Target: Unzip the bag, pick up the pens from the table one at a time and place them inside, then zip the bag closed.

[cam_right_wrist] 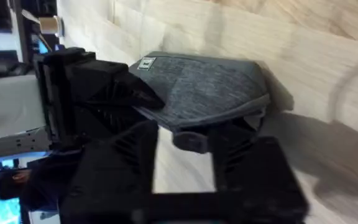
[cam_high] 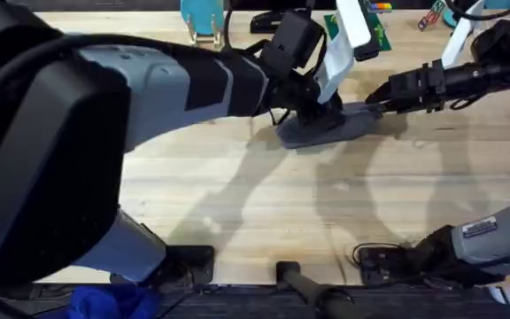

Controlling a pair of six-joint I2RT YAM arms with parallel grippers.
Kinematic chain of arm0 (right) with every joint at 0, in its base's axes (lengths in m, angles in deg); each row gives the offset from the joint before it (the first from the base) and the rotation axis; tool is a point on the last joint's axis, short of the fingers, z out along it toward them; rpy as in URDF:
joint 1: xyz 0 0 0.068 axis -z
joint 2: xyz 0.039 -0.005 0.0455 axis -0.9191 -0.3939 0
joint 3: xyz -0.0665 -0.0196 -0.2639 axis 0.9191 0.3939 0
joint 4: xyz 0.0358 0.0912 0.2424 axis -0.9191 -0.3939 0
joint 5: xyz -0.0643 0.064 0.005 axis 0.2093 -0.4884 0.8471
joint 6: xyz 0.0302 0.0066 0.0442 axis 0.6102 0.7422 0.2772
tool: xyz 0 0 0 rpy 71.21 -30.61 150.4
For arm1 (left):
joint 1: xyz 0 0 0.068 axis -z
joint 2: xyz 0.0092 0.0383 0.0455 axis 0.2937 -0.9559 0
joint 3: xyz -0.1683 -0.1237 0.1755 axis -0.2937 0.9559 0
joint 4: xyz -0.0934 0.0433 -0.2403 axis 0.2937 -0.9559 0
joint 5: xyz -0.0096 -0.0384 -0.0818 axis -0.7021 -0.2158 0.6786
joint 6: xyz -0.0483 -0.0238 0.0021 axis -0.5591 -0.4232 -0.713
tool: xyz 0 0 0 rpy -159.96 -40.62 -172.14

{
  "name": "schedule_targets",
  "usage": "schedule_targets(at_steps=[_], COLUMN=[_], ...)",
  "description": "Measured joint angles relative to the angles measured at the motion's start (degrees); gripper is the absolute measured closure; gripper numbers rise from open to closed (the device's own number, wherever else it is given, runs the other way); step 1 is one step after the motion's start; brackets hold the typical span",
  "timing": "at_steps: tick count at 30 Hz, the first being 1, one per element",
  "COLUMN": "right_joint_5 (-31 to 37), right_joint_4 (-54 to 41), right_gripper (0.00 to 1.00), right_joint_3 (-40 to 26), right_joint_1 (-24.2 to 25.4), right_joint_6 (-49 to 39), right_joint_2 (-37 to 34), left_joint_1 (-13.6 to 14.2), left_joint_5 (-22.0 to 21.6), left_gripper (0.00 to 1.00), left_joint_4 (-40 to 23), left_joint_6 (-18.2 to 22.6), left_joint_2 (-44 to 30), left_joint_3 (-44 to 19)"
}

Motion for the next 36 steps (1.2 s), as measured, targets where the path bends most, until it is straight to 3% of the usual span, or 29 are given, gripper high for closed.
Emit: schedule_targets(at_steps=[6, 7, 36], right_joint_5=[0.45, 0.42, 0.29], right_joint_4=[-0.63, -0.59, -6.16], right_gripper=[0.934, 0.958, 0.968], right_joint_3=[0.0, 0.0, 0.0], right_joint_1=[0.16, 0.2, 3.13], right_joint_6=[0.14, 0.21, 0.1], right_joint_2=[0.0, 0.0, 0.0], left_joint_1=[0.02, 0.02, 0.02], left_joint_5=[0.02, 0.02, 0.42], left_gripper=[0.958, 0.958, 0.958], left_joint_4=[-0.03, -0.03, -0.1], left_joint_6=[0.0, 0.0, 0.0], left_joint_2=[0.0, 0.0, 0.0], left_joint_3=[0.0, 0.0, 0.0])
